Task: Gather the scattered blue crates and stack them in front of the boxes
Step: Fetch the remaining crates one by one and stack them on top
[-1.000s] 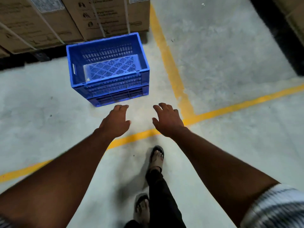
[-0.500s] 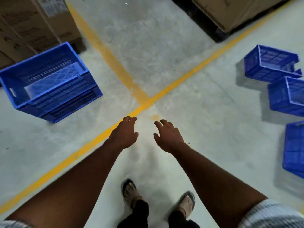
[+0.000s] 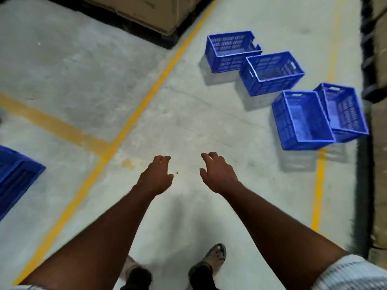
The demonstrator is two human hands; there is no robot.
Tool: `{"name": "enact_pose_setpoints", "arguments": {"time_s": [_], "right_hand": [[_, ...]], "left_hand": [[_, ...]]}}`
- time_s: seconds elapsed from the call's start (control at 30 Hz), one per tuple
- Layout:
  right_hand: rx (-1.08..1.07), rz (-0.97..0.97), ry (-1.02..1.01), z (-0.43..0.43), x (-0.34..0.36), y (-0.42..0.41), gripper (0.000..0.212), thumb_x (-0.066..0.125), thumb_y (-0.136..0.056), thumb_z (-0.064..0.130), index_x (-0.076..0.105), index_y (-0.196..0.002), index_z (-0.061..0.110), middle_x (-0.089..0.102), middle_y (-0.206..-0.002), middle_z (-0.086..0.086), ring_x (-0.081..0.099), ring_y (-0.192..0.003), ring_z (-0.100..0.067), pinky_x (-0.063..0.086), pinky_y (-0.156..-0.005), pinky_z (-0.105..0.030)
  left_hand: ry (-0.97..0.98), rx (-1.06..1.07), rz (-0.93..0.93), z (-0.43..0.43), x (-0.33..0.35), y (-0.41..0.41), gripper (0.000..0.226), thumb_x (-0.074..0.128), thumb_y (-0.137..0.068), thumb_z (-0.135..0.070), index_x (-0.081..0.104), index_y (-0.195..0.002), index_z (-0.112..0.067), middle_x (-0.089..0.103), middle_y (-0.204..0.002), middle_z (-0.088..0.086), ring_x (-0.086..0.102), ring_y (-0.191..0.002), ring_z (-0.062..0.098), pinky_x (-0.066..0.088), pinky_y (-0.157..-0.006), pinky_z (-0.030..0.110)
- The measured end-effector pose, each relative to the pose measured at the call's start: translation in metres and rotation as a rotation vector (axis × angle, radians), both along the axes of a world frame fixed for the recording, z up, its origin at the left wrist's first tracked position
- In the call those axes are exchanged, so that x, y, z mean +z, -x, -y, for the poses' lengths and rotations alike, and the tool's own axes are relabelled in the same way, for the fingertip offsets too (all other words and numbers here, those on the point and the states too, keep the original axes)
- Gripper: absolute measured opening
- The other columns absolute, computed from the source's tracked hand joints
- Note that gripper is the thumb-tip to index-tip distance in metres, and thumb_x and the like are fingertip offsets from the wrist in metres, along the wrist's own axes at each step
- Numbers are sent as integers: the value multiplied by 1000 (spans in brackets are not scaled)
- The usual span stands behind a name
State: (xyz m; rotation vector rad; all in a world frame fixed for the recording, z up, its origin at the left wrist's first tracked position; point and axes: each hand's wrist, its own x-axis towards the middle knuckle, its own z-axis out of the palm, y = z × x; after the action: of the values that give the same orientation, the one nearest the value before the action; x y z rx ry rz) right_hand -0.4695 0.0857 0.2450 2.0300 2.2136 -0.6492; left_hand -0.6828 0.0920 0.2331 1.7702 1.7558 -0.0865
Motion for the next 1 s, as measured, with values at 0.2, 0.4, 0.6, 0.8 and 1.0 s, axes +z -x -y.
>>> {"name": "enact_pose_setpoints", "arguments": {"time_s": [0.2,0.4,0.6,0.8,1.0], "right_hand": [[-234,28,-7,34,11,-181,48,45,-95,36,37,-139,21,41,-137,-7,48,-117,-31,49,-86,-43],[-415,4,-11,41,9,-284,46,46,-94,35,39,-137,19,43,-135,-8,48,-117,-31,49,-86,-42],[-508,-13,-5,12,1,-361,46,47,-94,35,39,-137,19,43,-134,-8,48,-118,-31,49,-87,-43],[-618,-7,-1,-56,-2,-456,46,48,-93,35,40,-136,19,44,-132,-9,48,-118,-32,48,-88,-42],[-751,-45,-24,-113,-2,-530,48,49,-92,35,40,-137,19,46,-131,-12,49,-117,-33,47,-89,-43]], "left_hand": [[0,-165,51,-15,8,-172,65,58,-92,-35,30,-149,-22,28,-154,1,44,-133,24,44,-102,43],[-19,-283,60,-44,13,-274,65,59,-92,-37,30,-149,-21,28,-154,1,43,-134,23,44,-103,44],[15,-354,-2,-98,0,-342,67,60,-91,-37,31,-149,-22,28,-155,3,43,-135,24,44,-102,44],[49,-422,41,-178,-12,-450,66,59,-91,-37,31,-149,-21,29,-155,4,43,-135,23,44,-103,44],[46,-530,41,-241,-8,-549,64,58,-92,-37,31,-148,-23,28,-155,1,44,-134,22,44,-102,43]]}}
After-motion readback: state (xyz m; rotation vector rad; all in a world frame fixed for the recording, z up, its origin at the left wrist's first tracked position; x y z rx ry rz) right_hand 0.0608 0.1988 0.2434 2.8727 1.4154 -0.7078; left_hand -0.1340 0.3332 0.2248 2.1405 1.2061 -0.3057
